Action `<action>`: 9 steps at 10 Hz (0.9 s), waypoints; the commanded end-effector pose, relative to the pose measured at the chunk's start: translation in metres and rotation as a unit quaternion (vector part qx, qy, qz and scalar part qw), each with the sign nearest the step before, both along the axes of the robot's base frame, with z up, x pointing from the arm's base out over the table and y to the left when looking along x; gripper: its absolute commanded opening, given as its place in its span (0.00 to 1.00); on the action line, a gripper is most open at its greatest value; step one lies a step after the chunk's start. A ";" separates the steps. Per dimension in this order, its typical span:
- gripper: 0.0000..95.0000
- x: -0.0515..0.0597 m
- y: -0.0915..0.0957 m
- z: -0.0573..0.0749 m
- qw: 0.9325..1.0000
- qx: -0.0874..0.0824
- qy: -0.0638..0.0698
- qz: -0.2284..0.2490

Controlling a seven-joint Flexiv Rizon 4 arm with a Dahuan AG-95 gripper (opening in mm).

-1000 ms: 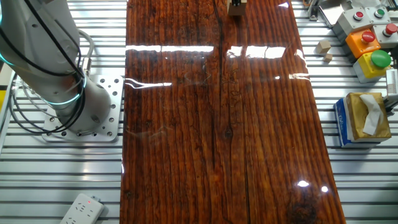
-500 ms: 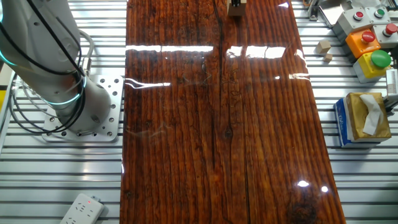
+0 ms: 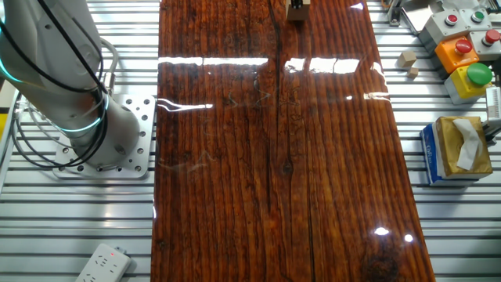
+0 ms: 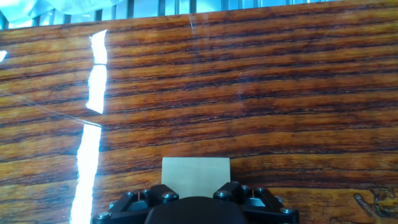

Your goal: Pick up the small block on the left and move it to the right

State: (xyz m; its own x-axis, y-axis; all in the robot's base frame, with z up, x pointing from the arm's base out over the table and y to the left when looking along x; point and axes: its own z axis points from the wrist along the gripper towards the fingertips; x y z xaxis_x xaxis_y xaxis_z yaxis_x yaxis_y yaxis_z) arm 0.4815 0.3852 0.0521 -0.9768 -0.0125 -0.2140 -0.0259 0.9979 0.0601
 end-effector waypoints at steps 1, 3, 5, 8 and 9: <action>0.00 0.000 0.001 -0.001 1.000 0.000 0.000 0.000; 0.00 0.000 0.001 -0.003 1.000 0.000 -0.001 -0.001; 0.00 0.000 0.002 -0.004 1.000 0.000 -0.002 0.000; 0.00 0.000 0.003 -0.004 1.000 0.000 -0.002 -0.004; 0.00 0.000 0.003 -0.004 1.000 0.001 -0.002 -0.005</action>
